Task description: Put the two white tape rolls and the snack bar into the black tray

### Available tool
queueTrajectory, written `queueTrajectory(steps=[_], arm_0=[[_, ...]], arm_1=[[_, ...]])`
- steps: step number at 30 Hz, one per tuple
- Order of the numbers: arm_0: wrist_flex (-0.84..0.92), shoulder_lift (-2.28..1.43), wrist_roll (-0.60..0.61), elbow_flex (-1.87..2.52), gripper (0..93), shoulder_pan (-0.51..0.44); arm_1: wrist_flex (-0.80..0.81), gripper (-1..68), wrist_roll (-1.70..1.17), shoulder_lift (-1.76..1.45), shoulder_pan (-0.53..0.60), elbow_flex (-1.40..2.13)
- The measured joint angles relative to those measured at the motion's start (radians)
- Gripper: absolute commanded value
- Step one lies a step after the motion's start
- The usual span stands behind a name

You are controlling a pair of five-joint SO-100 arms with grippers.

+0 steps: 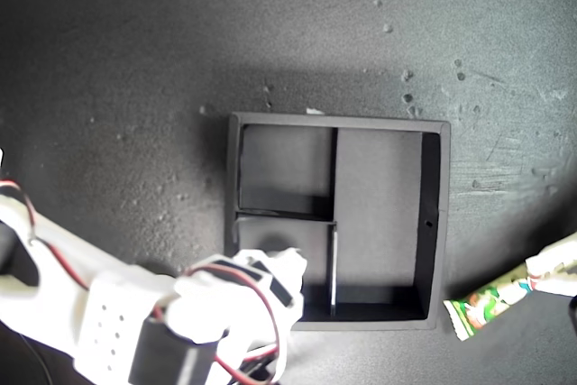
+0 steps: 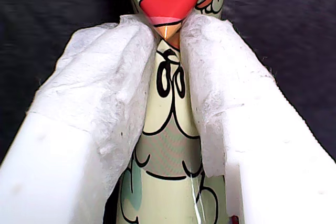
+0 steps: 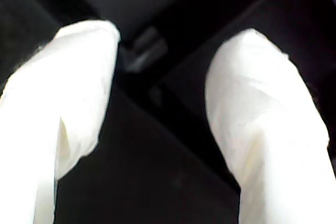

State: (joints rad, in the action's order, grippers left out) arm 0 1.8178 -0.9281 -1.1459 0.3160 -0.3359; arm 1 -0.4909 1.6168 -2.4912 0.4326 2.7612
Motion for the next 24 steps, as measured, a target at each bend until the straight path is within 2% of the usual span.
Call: queueTrajectory(steps=[7,15,19,24], arm_0=[[0.0,-0.253,-0.08,0.262,13.3,-0.008],[0.0,-0.379,-0.308,0.48,15.4,-0.104],[0.0,-0.434,-0.423,0.588,16.1,-0.161],[0.0,-0.399,-0.503,0.563,16.7,-0.259]], arm_1=[[-0.357,-0.6,-0.258,0.0,-0.219,-0.331],[-0.698,-0.7,-0.568,0.0,-0.399,-0.68],[-0.795,-0.7,-0.723,0.029,-0.42,-0.807],[-0.85,-0.7,-0.894,0.156,-0.414,-0.95]])
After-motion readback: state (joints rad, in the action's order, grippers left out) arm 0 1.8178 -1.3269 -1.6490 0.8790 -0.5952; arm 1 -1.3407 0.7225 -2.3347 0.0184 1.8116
